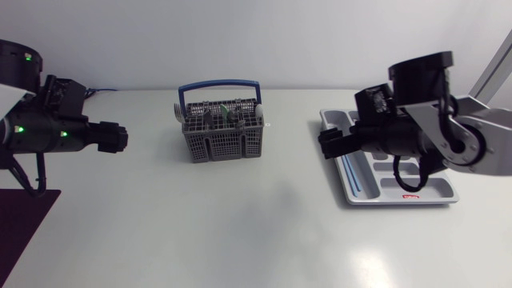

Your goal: Unload the cutlery basket into the drawer organizer.

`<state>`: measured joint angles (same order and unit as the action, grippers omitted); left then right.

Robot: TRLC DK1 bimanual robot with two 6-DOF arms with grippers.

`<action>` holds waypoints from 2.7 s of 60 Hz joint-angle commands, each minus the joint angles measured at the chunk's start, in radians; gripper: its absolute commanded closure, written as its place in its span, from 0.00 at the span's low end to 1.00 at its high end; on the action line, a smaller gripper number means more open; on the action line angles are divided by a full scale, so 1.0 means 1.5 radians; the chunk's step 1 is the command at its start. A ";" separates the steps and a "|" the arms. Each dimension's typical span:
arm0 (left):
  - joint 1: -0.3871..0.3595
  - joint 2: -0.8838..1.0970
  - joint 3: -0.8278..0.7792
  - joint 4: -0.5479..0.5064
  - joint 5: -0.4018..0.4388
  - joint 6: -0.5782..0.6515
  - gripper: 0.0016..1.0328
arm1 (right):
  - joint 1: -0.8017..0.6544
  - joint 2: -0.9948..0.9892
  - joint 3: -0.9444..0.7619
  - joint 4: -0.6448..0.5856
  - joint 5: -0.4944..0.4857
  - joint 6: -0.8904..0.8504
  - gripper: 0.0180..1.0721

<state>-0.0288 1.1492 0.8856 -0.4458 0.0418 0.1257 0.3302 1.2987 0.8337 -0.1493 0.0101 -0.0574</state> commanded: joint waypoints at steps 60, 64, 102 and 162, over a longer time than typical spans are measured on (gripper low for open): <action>0.081 0.374 0.142 0.201 0.286 0.137 0.20 | 0.042 0.481 0.449 -0.012 -0.130 -0.032 0.14; 0.085 0.385 0.149 0.202 0.290 0.138 0.20 | 0.045 0.481 0.454 -0.010 -0.133 -0.031 0.14; 0.088 0.369 0.141 0.202 0.331 0.141 0.20 | 0.104 0.615 0.647 0.028 0.024 -0.056 0.50; 0.053 0.293 0.063 0.198 0.360 0.154 0.20 | 0.103 0.496 0.481 -0.052 -0.003 -0.082 0.88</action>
<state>0.0528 1.6379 1.0183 -0.1478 0.5648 0.3416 0.4721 2.0949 1.6325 -0.1860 -0.0048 -0.1581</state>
